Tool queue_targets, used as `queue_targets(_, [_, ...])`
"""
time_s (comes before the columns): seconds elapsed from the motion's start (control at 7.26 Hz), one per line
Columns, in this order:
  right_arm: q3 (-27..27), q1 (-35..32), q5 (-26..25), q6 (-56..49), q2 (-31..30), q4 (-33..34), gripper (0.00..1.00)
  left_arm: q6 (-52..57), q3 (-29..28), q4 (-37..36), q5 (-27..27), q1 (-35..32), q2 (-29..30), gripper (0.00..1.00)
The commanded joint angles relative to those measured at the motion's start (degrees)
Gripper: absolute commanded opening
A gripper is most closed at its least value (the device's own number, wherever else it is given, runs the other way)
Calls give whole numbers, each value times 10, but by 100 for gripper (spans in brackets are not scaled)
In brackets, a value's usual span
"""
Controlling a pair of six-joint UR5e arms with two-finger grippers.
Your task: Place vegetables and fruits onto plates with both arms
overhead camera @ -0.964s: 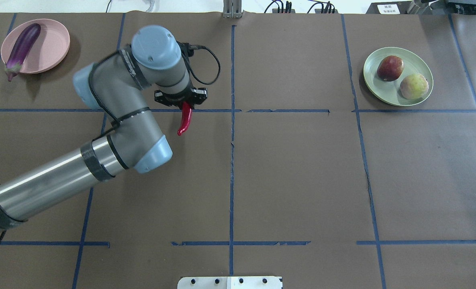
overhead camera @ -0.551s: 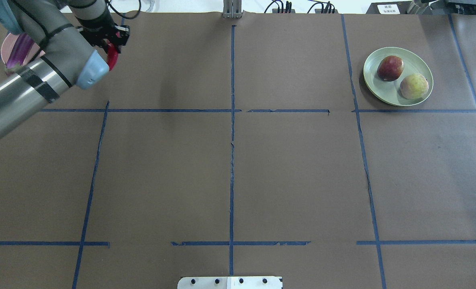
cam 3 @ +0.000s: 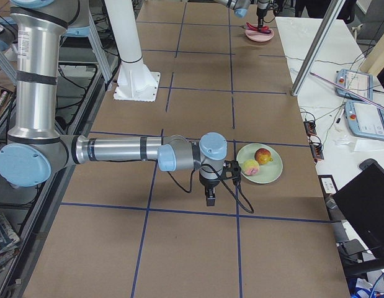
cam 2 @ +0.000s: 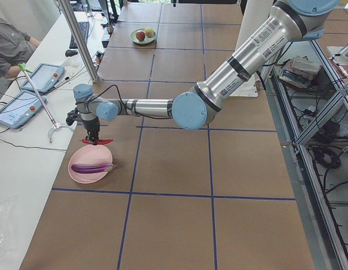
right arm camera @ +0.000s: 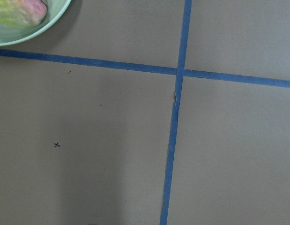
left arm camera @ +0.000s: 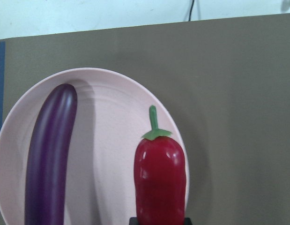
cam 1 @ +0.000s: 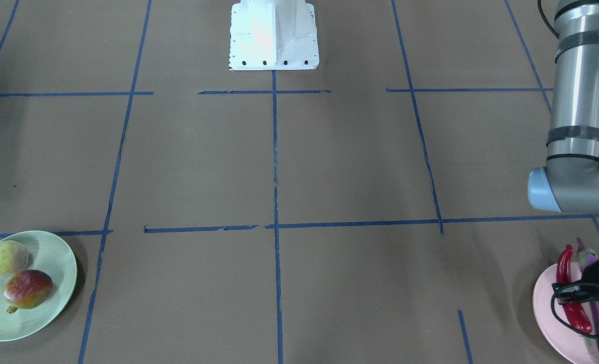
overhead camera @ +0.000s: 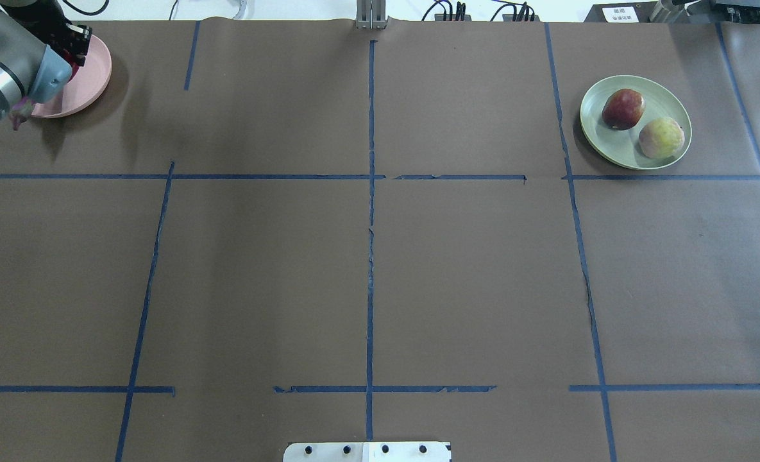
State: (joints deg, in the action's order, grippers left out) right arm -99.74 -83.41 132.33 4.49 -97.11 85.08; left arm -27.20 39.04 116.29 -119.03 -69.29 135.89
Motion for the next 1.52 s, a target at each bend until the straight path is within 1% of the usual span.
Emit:
queue_targets(0.0, [0, 0, 0, 0, 0, 0, 100, 7, -65, 48, 34, 5, 11, 60])
queue_targets(0.14, [-1, 0, 0, 1, 0, 0, 100, 38, -61, 48, 35, 6, 11, 100])
queue_targets(0.28, [-3, -1, 0, 0, 1, 0, 100, 74, -58, 44, 38, 6, 10, 100])
queue_targets(0.41, [-3, 0, 1, 1, 0, 0, 100, 76, -51, 46, 32, -3, 9, 100])
queue_targets(0.55, [-3, 0, 1, 0, 0, 0, 100, 78, -18, 40, 2, -9, -10, 100])
queue_targets(0.69, [-3, 0, 1, 0, 1, 0, 100, 139, 11, 17, -40, -27, -32, 100])
queue_targets(0.83, [-3, 0, 1, 0, 0, 0, 100, 198, 43, -52, -65, -53, -36, 100])
queue_targets(0.96, [-3, -1, 1, 0, 0, 0, 100, 225, 129, -154, -68, -71, -66, 100])
queue_targets(1.1, [-4, -1, 1, 0, 0, 0, 100, 261, 242, -242, -67, -80, -117, 100])
queue_targets(1.24, [-3, -1, 1, 0, 1, 0, 100, 279, 343, -324, -67, -95, -156, 100])
queue_targets(1.38, [-3, -1, 0, 0, 1, 0, 100, 282, 431, -391, -68, -107, -196, 100])
